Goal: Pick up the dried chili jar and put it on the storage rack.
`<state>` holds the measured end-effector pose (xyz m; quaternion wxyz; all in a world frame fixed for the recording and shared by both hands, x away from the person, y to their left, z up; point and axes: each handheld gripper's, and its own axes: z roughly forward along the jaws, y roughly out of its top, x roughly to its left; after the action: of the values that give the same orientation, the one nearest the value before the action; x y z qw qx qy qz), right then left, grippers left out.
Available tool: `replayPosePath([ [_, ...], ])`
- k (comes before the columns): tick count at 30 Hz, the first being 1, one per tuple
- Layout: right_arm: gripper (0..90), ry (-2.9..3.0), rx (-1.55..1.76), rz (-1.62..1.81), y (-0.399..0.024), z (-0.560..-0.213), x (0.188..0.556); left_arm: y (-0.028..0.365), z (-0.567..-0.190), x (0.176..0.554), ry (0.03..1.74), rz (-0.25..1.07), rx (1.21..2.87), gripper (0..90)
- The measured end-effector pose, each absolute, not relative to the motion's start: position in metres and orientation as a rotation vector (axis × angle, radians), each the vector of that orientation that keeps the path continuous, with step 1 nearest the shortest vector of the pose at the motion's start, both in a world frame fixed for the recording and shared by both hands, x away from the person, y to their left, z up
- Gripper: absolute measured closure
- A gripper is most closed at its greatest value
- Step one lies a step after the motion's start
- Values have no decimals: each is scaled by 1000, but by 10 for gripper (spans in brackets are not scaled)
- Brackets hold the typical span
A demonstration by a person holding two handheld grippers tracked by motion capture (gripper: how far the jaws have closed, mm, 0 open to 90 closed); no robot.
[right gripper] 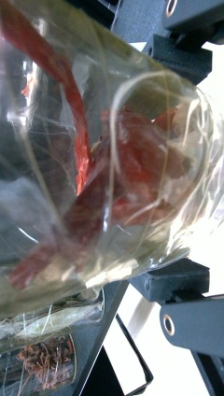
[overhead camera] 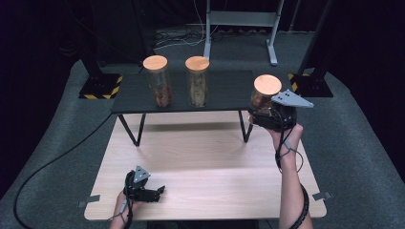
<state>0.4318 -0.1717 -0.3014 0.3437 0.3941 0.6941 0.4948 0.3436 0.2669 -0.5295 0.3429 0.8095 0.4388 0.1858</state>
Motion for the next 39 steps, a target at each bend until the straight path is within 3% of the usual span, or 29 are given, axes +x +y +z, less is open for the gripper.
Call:
replayPosePath([
  [39,244,1801,1032,1286,-165,-284,451,267,-529,344,1140,482,2104,34],
])
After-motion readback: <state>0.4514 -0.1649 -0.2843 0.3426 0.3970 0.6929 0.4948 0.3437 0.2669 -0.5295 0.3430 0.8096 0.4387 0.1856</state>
